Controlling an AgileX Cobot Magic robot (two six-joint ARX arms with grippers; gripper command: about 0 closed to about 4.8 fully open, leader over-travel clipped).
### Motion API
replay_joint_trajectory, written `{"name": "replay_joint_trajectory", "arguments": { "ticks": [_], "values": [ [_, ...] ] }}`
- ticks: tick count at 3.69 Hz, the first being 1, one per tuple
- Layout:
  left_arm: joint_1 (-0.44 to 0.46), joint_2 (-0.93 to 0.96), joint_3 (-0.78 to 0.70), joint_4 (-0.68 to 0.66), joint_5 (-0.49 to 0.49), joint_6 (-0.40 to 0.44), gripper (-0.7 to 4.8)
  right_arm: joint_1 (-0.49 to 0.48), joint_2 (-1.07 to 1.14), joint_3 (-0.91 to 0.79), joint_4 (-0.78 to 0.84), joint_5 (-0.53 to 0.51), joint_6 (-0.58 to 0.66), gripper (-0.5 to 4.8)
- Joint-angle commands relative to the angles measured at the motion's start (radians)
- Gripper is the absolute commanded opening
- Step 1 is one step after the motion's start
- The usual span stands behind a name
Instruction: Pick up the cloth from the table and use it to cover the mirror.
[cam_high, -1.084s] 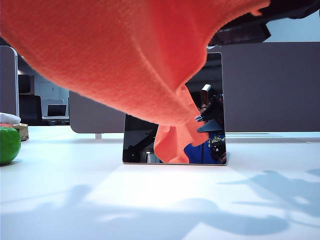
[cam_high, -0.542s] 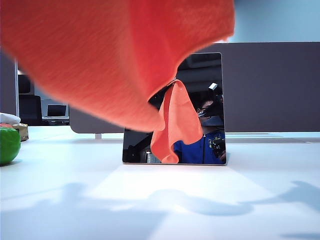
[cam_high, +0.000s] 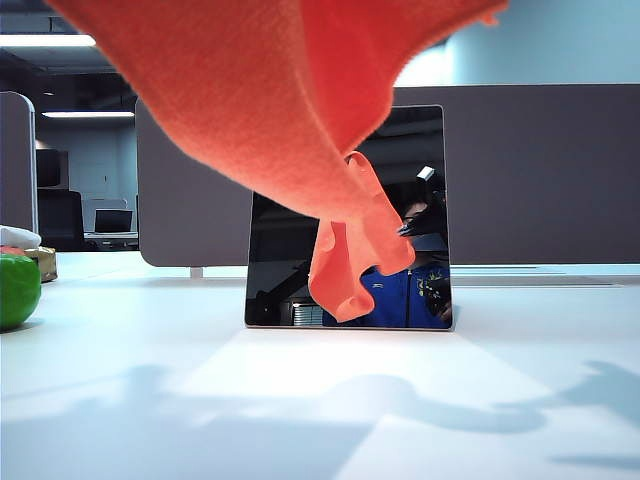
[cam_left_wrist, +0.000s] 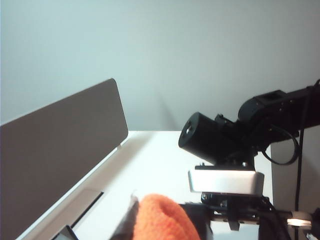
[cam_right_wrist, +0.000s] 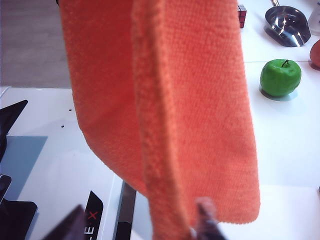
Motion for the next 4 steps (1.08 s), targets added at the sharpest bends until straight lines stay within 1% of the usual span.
{"name": "replay_joint_trajectory", "arguments": {
  "ticks": [1,2,3,4],
  "values": [
    [-0.002,-0.002,0.005,0.118,0.007,-0.007,-0.06,0.001,0.0,0.002,0.003,-0.002,0.004,2.51],
    [-0.002,-0.002,0.005,0.121,0.026,-0.025,-0.06,0.001,0.005,0.002,0.01,-0.003,0.004,2.51],
    [-0.002,-0.002,0.005,0.107,0.03,-0.04,-0.06,0.073,0.059,0.002,0.02,0.019,0.004,1.06],
    [-0.002,-0.002,0.005,0.083,0.022,-0.063,-0.06,0.073,0.059,0.002,0.061,0.02,0.004,-0.01]
  ]
}}
